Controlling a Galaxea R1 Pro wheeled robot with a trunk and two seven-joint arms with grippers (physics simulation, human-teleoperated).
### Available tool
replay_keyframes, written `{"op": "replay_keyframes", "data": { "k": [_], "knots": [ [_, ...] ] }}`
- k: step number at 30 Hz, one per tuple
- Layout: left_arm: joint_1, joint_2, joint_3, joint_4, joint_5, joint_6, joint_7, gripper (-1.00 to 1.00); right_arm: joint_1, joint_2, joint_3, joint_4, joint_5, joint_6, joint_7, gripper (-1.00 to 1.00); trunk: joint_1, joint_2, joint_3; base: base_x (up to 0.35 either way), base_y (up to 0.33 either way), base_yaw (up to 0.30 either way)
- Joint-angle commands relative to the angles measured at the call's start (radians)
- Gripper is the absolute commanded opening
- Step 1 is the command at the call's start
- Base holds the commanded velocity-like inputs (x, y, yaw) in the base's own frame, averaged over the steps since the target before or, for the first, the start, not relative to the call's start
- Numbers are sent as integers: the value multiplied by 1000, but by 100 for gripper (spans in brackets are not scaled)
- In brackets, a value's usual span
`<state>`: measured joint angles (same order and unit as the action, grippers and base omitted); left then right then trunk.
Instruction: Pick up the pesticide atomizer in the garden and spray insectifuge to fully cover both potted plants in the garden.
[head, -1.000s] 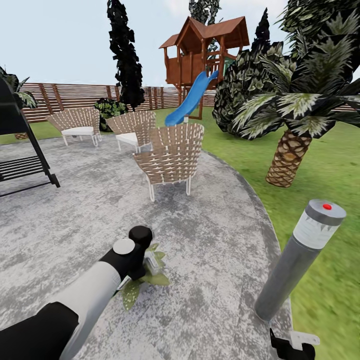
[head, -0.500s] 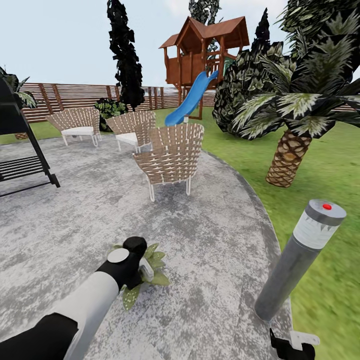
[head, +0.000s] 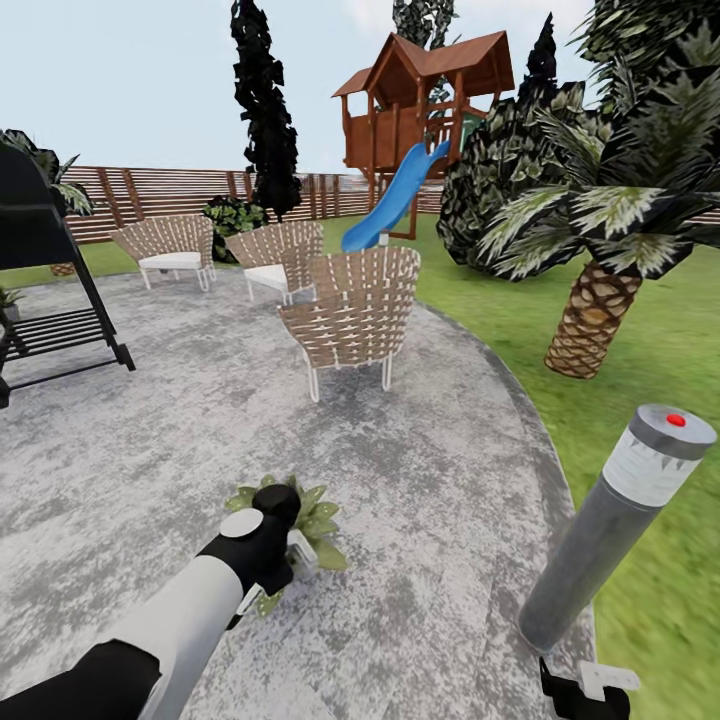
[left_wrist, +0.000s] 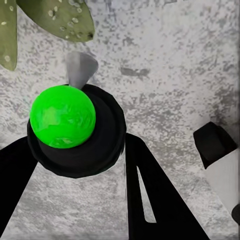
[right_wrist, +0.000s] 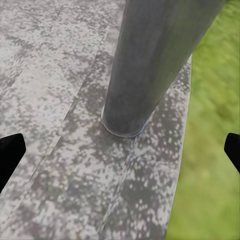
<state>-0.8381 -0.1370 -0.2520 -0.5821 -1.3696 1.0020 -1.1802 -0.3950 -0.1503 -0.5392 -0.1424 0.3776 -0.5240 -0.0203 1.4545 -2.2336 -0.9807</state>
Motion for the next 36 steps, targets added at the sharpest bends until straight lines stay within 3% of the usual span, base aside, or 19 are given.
{"op": "replay_keyframes", "data": {
  "k": [1, 17, 21, 24, 27, 28, 31, 36],
  "knots": [
    [1, 0, -2, -1, -9, 6, -10, -100, -1, 0, -7, 1, 11, -4, -2, 100, 0, 0, -1, 0, 0, 24],
    [5, -5, -3, -15, -9, 6, -9, -100, -1, 0, -7, 1, 10, -4, -2, 100, 0, 0, -1, 0, -71, 2],
    [16, 11, 2, -6, -10, 6, -8, -100, -1, 0, -7, 1, 10, -4, -2, 100, 0, 0, -1, 0, -3, 0],
    [44, 19, 49, -18, -10, 6, 11, -100, -1, 0, -7, 1, 11, -4, -1, 100, 0, 0, -1, 0, 0, 0],
    [50, 9, 143, -46, -8, 6, 106, -100, -1, 0, -7, 1, 11, -4, -2, 100, 0, 0, -1, 0, 0, 0],
    [50, 2, 156, -59, -7, 6, 125, -100, -1, 0, -7, 1, 11, -4, -1, 100, 0, 0, -1, 0, 0, 0],
    [46, -20, 176, -101, -7, 6, 161, -100, -1, 0, -7, 1, 11, -4, -1, 100, 0, 0, -1, 0, 0, 0],
    [46, -10, 183, -102, -16, 6, 166, -100, -1, 0, -7, 1, 11, -4, -2, 100, 0, 0, -1, 0, 0, 0]
  ]
}}
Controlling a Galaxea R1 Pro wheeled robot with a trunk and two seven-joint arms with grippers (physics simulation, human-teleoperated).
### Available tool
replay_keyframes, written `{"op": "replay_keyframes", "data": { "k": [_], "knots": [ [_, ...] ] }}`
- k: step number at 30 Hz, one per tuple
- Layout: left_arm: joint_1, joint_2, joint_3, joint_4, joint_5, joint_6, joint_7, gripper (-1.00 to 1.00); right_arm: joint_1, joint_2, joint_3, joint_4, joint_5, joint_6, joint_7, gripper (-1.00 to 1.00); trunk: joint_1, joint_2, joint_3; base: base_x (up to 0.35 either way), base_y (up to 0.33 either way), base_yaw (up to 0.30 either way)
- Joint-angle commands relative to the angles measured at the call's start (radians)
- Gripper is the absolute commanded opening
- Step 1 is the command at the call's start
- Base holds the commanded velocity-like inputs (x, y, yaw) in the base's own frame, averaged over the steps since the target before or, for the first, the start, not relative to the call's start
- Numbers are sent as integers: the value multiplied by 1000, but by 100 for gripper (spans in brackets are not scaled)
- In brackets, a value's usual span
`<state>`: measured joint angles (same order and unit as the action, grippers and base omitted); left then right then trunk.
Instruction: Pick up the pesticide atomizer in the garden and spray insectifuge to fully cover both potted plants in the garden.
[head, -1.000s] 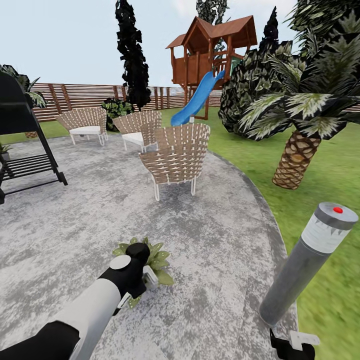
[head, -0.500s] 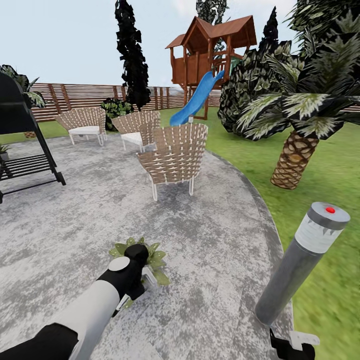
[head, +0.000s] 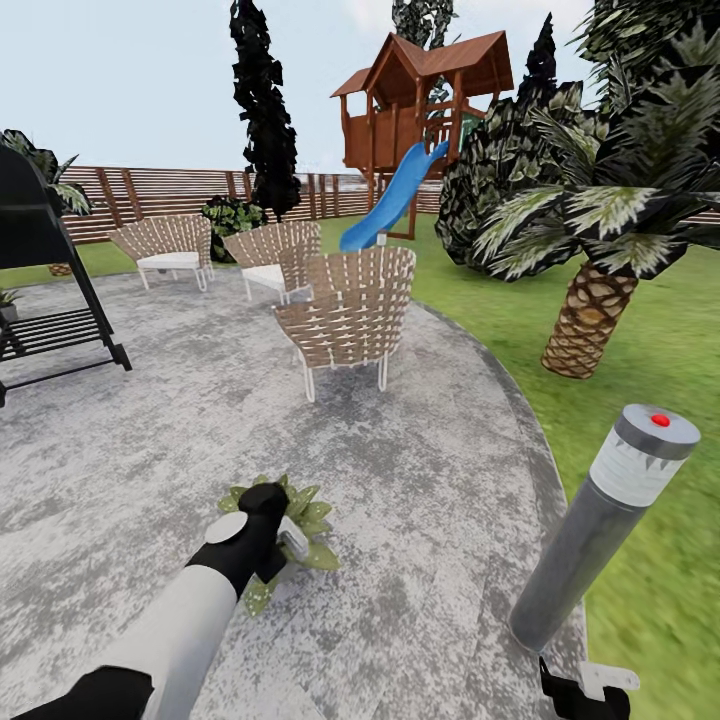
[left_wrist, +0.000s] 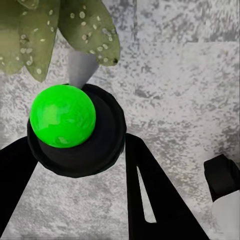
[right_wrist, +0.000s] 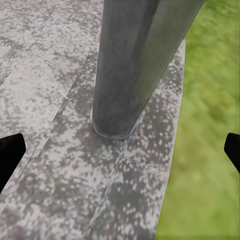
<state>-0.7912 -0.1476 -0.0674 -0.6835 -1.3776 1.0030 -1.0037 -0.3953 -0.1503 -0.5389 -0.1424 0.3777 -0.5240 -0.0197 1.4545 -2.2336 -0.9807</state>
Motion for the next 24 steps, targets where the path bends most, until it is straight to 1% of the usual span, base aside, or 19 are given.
{"op": "replay_keyframes", "data": {
  "k": [1, 3, 4, 5, 15, 17, 21, 24],
  "knots": [
    [0, 0, -4, 2, -9, 5, -10, -100, -1, 0, -7, 1, 10, -4, -2, 100, 0, 0, -1, 0, 0, 0],
    [1, -10, -7, 7, -9, 5, -10, -100, -1, 0, -7, 1, 10, -4, -2, 100, 0, 0, -1, 0, 0, 0],
    [1, -22, -9, 6, -8, 5, -10, -100, -1, 0, -7, 1, 10, -4, -2, 100, 0, 0, -1, 0, 0, 0],
    [0, -27, -10, 4, -8, 5, -10, -100, -1, 0, -7, 1, 10, -4, -2, 100, 0, 0, -1, 0, 0, 0],
    [-3, -27, -11, -5, -9, 3, -9, -100, 0, 0, -7, 1, 10, -4, -2, 100, 0, 0, -1, 0, 0, 0],
    [-3, -21, -9, -5, -9, 3, -9, -100, 0, 0, -7, 1, 10, -4, -2, 100, 0, 0, -1, 0, 0, 0],
    [9, 13, -5, -3, -9, 0, -9, -100, 0, 0, -7, 1, 11, -4, -2, 100, 0, 0, -1, 0, 0, 0],
    [13, 26, -4, -2, -5, -3, -10, -100, 0, 0, -7, 1, 10, -4, -2, 100, 0, 0, -1, 0, 0, 0]
  ]
}}
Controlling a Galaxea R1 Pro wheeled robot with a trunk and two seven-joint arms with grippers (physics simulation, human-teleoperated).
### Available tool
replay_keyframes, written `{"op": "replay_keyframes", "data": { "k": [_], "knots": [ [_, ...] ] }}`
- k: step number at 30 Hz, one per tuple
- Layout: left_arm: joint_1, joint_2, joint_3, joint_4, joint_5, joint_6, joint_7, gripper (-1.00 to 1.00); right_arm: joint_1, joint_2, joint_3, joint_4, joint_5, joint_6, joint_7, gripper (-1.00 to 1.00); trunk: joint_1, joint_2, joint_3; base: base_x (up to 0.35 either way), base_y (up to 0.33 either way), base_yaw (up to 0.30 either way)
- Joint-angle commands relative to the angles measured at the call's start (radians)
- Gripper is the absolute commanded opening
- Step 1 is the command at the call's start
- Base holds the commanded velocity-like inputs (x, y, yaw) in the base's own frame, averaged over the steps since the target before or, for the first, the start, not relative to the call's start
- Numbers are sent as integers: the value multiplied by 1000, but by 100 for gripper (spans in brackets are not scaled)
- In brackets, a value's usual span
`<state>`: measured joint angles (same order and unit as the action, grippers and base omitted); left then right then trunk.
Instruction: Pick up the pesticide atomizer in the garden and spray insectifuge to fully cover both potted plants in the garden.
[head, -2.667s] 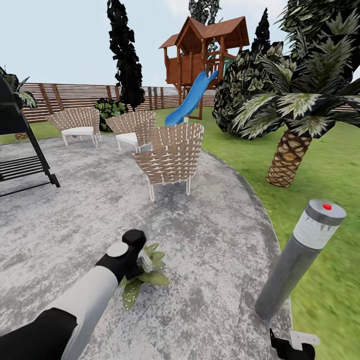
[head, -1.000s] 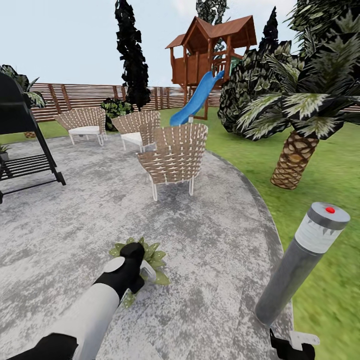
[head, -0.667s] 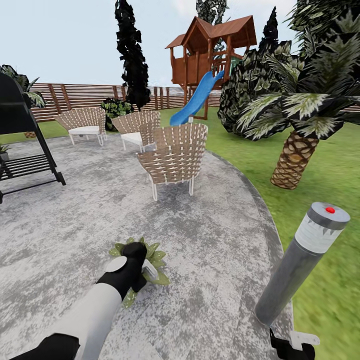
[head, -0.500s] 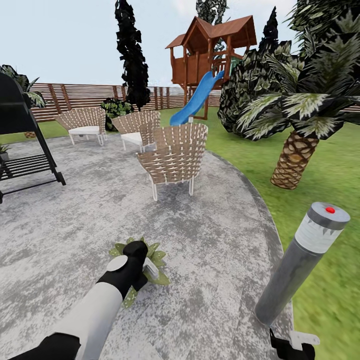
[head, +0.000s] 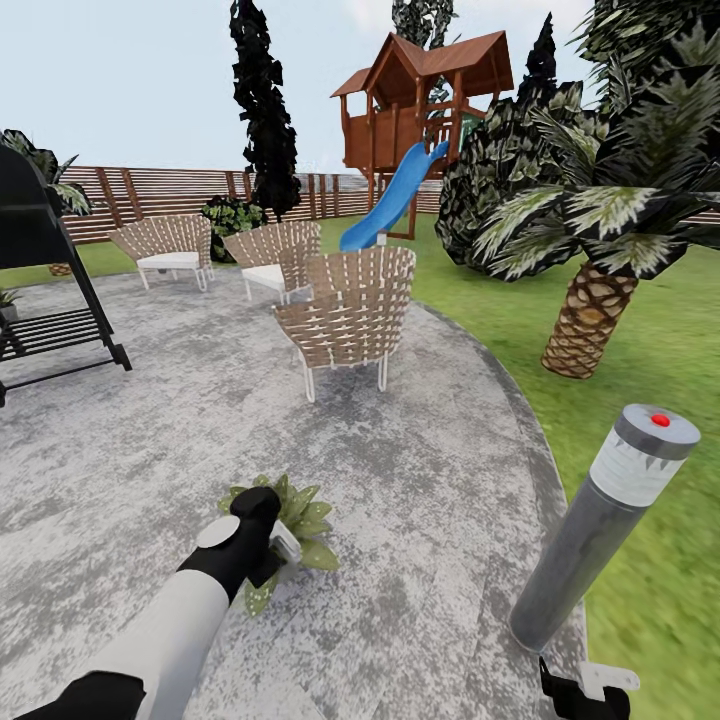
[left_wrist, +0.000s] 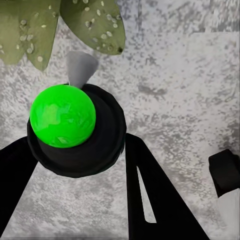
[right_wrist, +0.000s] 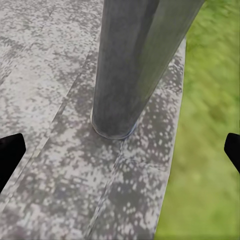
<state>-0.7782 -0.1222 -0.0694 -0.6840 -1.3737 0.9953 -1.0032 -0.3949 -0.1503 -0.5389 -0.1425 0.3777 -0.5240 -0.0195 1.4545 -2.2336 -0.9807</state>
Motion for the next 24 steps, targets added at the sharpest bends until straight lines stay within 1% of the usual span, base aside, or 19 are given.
{"op": "replay_keyframes", "data": {
  "k": [1, 4, 7, 11, 17, 24],
  "knots": [
    [0, 1, -3, -1, -6, 4, -11, -100, -1, 0, -7, 1, 10, -4, -2, 100, 0, 0, -1, 0, 0, 0],
    [-4, -6, -6, -4, -3, 3, -12, -100, -1, 0, -7, 1, 10, -4, -2, 100, 0, 0, -1, 0, 0, 0],
    [-15, -23, -8, -6, -2, 3, -15, -100, -1, 0, -7, 1, 10, -4, -3, 100, 0, 0, -1, 0, 0, 0],
    [-21, -28, -9, -6, -2, 5, -17, -100, -1, 0, -7, 1, 10, -4, -2, 100, 0, 0, -1, 0, 0, 0],
    [-5, -15, -5, -3, -4, 2, -14, -100, -1, 0, -7, 1, 10, -4, -2, 100, 0, 0, -1, 0, 0, 0],
    [0, 13, -3, 4, -5, 1, -11, -100, -1, 0, -7, 1, 10, -4, -3, 100, 0, 0, -1, 0, 0, 0]
  ]
}}
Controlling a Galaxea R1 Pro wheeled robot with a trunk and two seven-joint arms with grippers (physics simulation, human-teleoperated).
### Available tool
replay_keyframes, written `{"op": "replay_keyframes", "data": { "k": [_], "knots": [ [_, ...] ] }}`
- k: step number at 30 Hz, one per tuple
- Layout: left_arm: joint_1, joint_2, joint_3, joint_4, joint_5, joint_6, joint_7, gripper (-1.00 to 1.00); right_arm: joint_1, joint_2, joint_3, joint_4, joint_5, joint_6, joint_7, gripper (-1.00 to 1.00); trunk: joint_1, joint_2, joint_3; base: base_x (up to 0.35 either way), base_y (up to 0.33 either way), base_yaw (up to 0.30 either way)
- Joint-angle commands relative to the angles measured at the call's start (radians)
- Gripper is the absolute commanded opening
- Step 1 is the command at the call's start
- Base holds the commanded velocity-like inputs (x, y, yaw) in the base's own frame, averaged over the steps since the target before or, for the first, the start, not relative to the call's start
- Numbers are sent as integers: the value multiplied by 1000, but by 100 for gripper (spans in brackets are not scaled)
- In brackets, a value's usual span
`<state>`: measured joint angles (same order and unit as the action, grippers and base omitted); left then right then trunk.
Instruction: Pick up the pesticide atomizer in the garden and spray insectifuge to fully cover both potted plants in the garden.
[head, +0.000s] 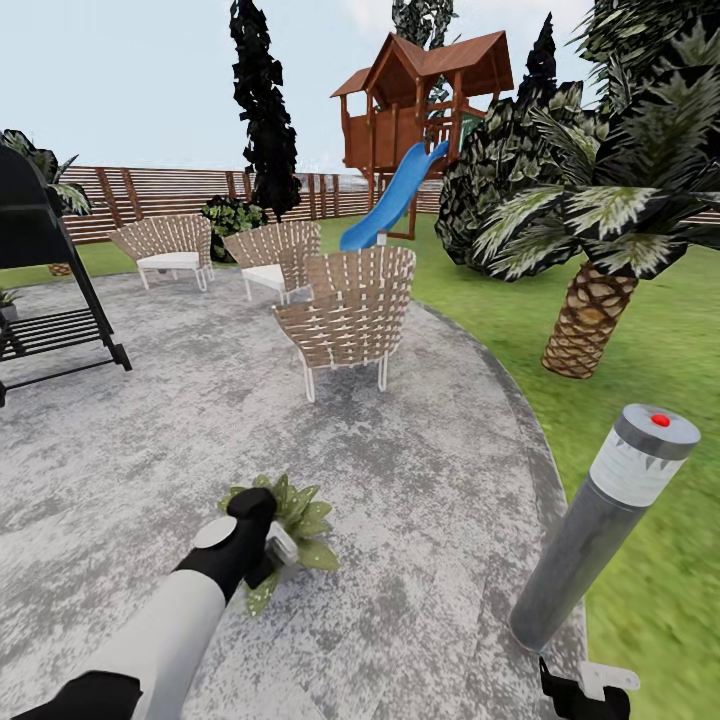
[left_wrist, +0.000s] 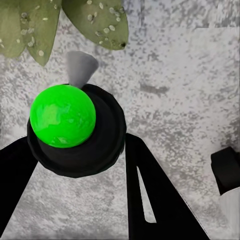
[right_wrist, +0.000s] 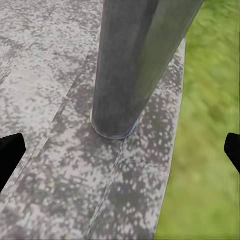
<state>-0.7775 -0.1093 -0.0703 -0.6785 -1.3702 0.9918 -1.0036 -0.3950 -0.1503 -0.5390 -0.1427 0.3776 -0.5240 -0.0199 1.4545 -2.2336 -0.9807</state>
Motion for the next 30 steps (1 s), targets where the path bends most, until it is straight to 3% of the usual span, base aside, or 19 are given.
{"op": "replay_keyframes", "data": {
  "k": [1, 9, 30],
  "knots": [
    [0, 2, -2, -1, -7, 5, -10, -100, -1, 0, -7, 1, 11, -4, -3, 100, 0, 0, -1, 0, 0, 0],
    [-14, -11, -8, -10, -7, 7, -10, -100, -1, 0, -8, 2, 11, -4, -3, 100, 0, 0, -1, 0, 0, 0],
    [-5, -12, -7, -6, -7, 5, -11, -100, 0, 0, -8, 13, 12, -4, -1, 100, 0, 0, -1, 49, 6, 0]
  ]
}}
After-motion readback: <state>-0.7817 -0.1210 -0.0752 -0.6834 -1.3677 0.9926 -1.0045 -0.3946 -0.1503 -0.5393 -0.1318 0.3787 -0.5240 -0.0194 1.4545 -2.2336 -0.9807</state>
